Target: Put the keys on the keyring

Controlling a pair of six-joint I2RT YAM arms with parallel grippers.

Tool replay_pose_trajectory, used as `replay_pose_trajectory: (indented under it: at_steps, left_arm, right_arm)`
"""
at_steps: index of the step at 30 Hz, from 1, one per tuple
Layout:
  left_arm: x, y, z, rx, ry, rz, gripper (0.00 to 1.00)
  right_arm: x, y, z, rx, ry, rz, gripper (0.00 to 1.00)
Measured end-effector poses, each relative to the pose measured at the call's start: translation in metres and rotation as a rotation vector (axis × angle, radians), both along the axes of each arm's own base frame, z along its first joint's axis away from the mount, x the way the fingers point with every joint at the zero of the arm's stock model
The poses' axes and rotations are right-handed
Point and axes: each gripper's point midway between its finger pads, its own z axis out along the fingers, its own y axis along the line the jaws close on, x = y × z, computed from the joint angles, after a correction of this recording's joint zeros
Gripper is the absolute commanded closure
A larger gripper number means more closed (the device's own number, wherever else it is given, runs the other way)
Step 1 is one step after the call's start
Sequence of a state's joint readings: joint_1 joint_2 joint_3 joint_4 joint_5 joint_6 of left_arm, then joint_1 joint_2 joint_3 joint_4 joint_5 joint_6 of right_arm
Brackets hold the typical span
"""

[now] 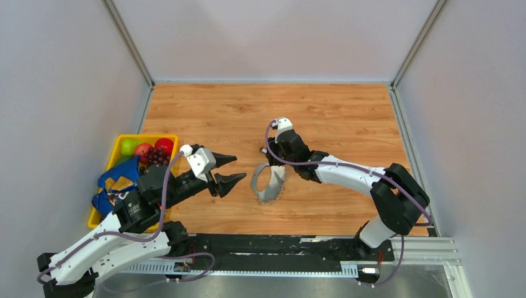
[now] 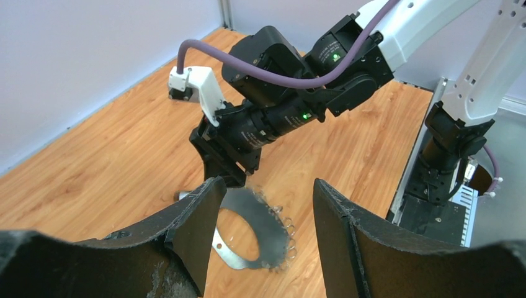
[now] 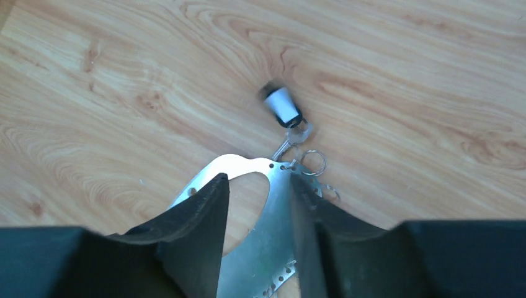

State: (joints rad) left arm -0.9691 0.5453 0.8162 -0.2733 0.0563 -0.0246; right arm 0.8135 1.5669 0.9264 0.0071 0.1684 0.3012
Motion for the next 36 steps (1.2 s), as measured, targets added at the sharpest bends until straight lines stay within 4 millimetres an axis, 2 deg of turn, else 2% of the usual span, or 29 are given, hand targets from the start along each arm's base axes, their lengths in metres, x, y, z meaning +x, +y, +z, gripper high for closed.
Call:
replay_pose_trajectory:
  at_steps: [5, 8, 12, 17, 18, 21, 24, 26, 33, 36]
  left_arm:
    - [0.002, 0.001, 0.0, 0.001, 0.0, 0.014, 0.35]
    - [0.005, 0.001, -0.002, 0.005, 0.003, 0.026, 0.35]
    - [0.01, 0.002, -0.005, 0.017, 0.01, 0.053, 0.34]
    - [0.019, 0.002, -0.01, 0.037, 0.019, 0.093, 0.31]
    - [0.02, 0.002, -0.01, 0.041, 0.019, 0.102, 0.26]
    - [0.025, 0.003, -0.008, 0.047, 0.016, 0.127, 0.21]
    - [0.029, 0.007, 0.0, 0.044, 0.004, 0.153, 0.02]
    - [0.031, 0.01, 0.006, 0.042, -0.01, 0.169, 0.0]
    - [0.037, 0.018, 0.026, 0.028, -0.037, 0.222, 0.0]
    - [0.04, 0.021, 0.03, 0.029, -0.04, 0.246, 0.0]
  right_arm:
    - [0.011, -0.001, 0.011, 0.011, -0.035, -0.028, 0.37]
    - [0.011, -0.002, 0.02, 0.019, -0.055, -0.028, 0.24]
    - [0.009, -0.006, 0.052, 0.052, -0.117, -0.022, 0.01]
    - [0.004, -0.016, 0.096, 0.101, -0.201, -0.024, 0.0]
    - [0.003, -0.02, 0.106, 0.11, -0.221, -0.027, 0.0]
    - [-0.002, -0.031, 0.132, 0.139, -0.274, -0.045, 0.0]
    - [-0.009, -0.043, 0.15, 0.151, -0.31, -0.059, 0.0]
    - [-0.011, -0.05, 0.154, 0.15, -0.314, -0.081, 0.0]
    - [-0.013, -0.08, 0.149, 0.061, -0.305, -0.233, 0.0]
    - [-0.017, -0.088, 0.155, 0.022, -0.339, -0.295, 0.0]
